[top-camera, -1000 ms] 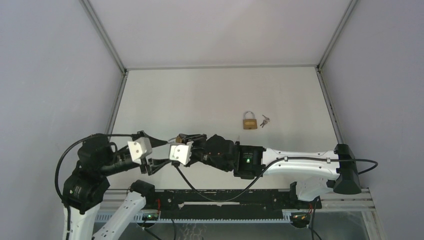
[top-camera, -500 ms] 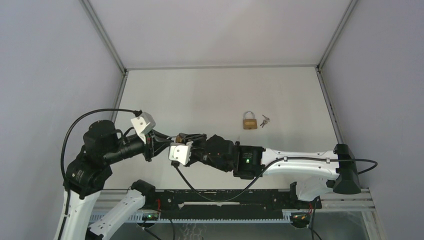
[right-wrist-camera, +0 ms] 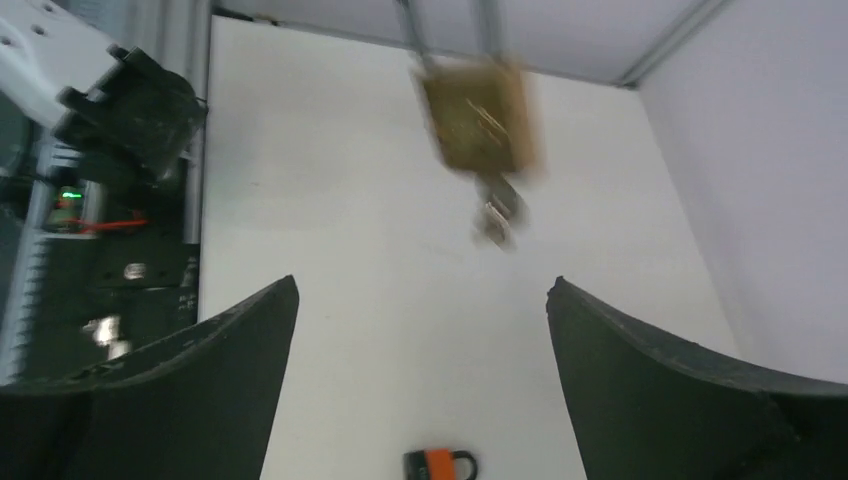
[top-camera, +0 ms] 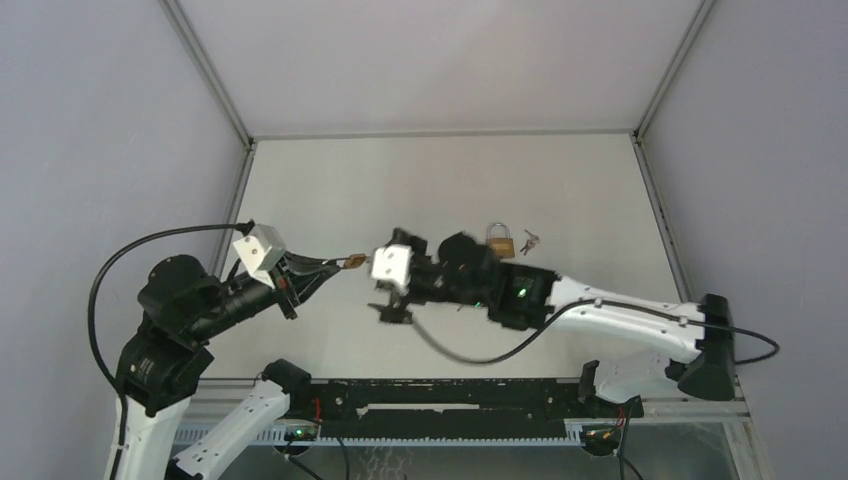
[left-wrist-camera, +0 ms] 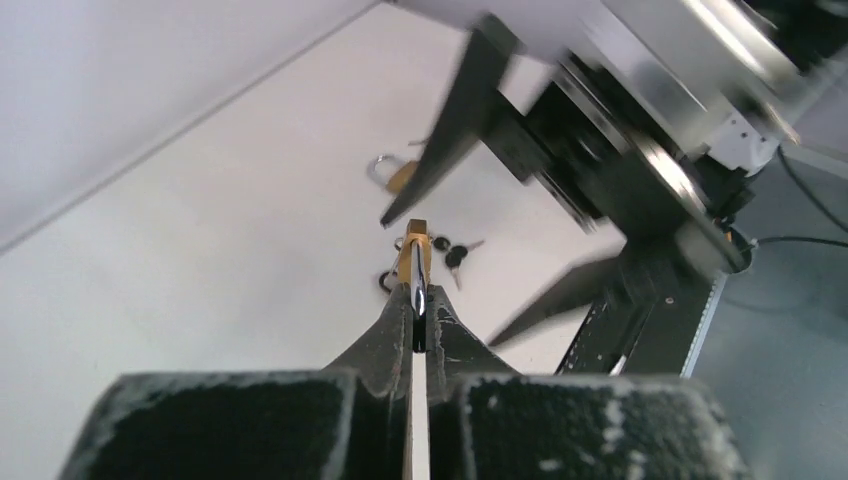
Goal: Lock with the key
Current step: Pick up the lock from the center of the board, then lock the lock.
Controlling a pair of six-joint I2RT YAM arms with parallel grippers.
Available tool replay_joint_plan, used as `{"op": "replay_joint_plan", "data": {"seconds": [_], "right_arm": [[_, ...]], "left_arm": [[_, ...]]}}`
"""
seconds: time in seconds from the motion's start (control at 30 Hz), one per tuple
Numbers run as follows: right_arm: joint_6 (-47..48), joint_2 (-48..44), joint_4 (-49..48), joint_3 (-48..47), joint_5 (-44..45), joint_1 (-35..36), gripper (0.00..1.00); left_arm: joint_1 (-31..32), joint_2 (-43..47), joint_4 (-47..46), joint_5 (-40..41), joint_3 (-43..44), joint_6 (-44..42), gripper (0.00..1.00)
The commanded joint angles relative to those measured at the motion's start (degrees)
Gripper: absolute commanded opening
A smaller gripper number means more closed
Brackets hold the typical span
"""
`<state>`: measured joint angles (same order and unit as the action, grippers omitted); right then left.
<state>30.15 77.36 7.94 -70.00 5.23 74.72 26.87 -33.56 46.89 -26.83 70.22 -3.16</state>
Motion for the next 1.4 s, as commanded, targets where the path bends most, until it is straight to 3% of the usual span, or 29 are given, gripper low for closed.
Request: {"op": "replay_joint_plan", "data": {"seconds": [0.0, 0.07, 0.13, 0.2, 0.37, 0.47, 0.57, 0.73, 0.9, 1.23, 1.3, 1.37], "right_arm": [[-22.61, -10.95, -6.55, 6.08, -50.42, -17.48, 0.99], [-35.97, -12.87, -26.28, 14.0, -55.86, -20.98, 0.99], [-44.45, -13.24, -40.5, 19.22, -52.58, -21.15, 0.99], [-46.88, -12.53, -46.07, 20.03, -50.18, -19.36, 0.97], [-41.55, -12.46, -51.08, 19.99, -42.57, -12.33, 0.97], [-45.7, -11.55, -57.17, 19.75, -39.53, -12.39, 0.98], [-50.2, -9.73, -57.21, 16.92, -37.22, -13.48, 0.95], [-52.85, -6.89, -55.0, 12.3, -38.23, -14.04, 0.82], [-55.0, -5.79, -56.65, 11.36, -39.92, -14.8, 0.48], [-56.56, -4.5, -57.57, 10.97, -40.28, -14.86, 0.53], [-56.43, -4.52, -57.62, 10.82, -40.67, -14.83, 0.45], [-56.4, -4.5, -57.49, 10.57, -40.83, -14.81, 0.24]], "left_arm": [[0.22, 1.44, -10.71, -6.86, 1.55, 3.95, 0.0], [0.25, 2.74, -14.14, -10.75, -0.04, 6.9, 0.0], [0.24, 4.12, -17.56, -12.99, -1.66, 10.05, 0.0], [0.28, 4.84, -21.16, -13.61, -2.73, 13.35, 0.0], [0.28, 5.27, -26.8, -14.71, -3.81, 18.97, 0.0], [0.28, 5.7, -27.78, -15.53, -4.82, 20.26, 0.0], [0.29, 5.8, -28.68, -15.89, -5.43, 21.19, 0.0], [0.28, 5.73, -29.49, -16.09, -5.52, 21.88, 0.0], [0.28, 6.0, -29.49, -16.32, -6.12, 21.51, 0.0], [0.29, 5.88, -29.58, -16.51, -6.57, 21.53, 0.0], [0.29, 6.0, -29.52, -16.58, -6.56, 21.48, 0.0], [0.31, 6.0, -29.56, -16.68, -6.63, 21.53, 0.0]]}}
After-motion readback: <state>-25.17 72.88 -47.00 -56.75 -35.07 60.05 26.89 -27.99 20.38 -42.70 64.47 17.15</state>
